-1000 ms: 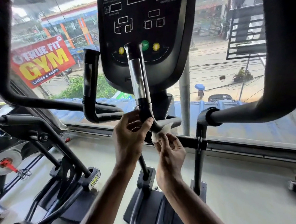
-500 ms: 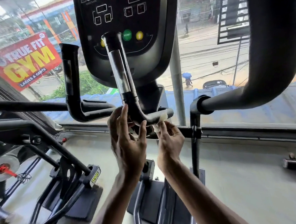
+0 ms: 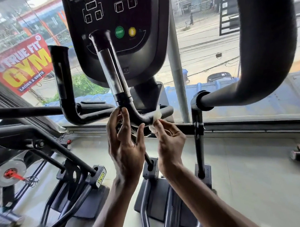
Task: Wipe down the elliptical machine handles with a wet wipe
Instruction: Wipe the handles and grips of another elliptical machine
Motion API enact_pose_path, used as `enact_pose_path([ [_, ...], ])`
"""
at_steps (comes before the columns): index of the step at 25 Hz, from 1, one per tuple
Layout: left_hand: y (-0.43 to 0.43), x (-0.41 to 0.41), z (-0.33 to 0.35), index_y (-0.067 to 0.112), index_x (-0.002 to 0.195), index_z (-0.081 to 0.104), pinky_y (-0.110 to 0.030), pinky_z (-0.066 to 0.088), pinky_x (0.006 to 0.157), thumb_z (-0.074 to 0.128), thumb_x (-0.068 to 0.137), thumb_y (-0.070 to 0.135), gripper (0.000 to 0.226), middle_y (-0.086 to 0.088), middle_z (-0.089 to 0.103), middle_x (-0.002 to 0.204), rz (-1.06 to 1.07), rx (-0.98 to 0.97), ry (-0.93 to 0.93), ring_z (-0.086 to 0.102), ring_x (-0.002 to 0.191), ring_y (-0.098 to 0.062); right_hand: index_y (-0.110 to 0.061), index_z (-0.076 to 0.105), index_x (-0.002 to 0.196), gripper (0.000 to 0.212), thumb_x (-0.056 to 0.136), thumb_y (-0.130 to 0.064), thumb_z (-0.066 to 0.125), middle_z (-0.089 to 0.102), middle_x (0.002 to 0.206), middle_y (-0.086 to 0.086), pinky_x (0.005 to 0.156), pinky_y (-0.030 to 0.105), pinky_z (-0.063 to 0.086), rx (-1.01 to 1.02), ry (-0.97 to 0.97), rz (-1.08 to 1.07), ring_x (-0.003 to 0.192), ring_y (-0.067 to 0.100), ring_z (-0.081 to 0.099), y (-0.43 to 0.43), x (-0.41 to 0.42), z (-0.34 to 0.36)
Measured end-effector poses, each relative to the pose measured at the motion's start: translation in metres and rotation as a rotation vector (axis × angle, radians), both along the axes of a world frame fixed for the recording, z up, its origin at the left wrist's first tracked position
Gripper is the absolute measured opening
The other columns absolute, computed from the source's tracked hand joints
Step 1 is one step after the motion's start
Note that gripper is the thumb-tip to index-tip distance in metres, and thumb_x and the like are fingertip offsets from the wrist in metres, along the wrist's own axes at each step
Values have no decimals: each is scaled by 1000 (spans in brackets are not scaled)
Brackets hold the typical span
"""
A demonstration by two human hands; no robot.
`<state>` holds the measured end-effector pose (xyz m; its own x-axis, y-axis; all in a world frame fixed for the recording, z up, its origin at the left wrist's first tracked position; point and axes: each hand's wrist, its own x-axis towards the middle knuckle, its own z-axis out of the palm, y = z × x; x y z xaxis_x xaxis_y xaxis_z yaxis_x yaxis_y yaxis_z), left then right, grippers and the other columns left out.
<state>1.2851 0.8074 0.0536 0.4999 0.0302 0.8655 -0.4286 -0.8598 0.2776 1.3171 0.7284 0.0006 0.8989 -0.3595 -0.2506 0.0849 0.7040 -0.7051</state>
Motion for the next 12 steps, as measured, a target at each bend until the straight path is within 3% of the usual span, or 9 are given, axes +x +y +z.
enact_pose_path([
  [2, -3, 0, -2, -12, 132, 55, -10, 28, 113, 78, 85, 6, 55, -30, 54, 134, 19, -10, 20, 48, 131, -26, -6, 76, 97, 14, 87, -17, 77, 78, 93, 10, 89, 31, 59, -29, -7, -6, 93, 25, 75, 3, 3, -5],
  [4, -6, 0, -3, -12, 134, 53, -10, 30, 112, 79, 84, 3, 58, -30, 52, 135, 20, -21, 28, 49, 129, -30, -11, 78, 93, 8, 88, -16, 76, 79, 90, 6, 89, 34, 59, -23, 83, -70, 89, 21, 75, -7, 28, -15],
  [7, -7, 0, -8, -9, 139, 50, -31, 51, 103, 77, 86, 8, 61, -26, 48, 141, 20, -37, 57, 53, 128, -35, -11, 78, 93, 7, 90, -12, 72, 79, 90, 5, 92, 39, 59, -62, 226, -123, 86, 18, 76, -22, 57, -25],
  [9, -7, 2, -12, -8, 141, 48, -44, 56, 93, 76, 88, 12, 64, -25, 45, 143, 33, -39, 69, 53, 127, -39, -11, 78, 93, 7, 90, -13, 72, 78, 91, 5, 91, 35, 59, -59, 177, -89, 89, 18, 76, -15, 49, -25],
  [12, -9, 5, -14, -8, 142, 46, -42, 57, 92, 77, 88, 14, 66, -27, 44, 143, 61, -47, 80, 53, 126, -40, -12, 78, 93, 8, 88, -18, 76, 78, 91, 1, 83, 24, 58, -50, 82, -75, 87, 13, 75, -6, 35, -26],
])
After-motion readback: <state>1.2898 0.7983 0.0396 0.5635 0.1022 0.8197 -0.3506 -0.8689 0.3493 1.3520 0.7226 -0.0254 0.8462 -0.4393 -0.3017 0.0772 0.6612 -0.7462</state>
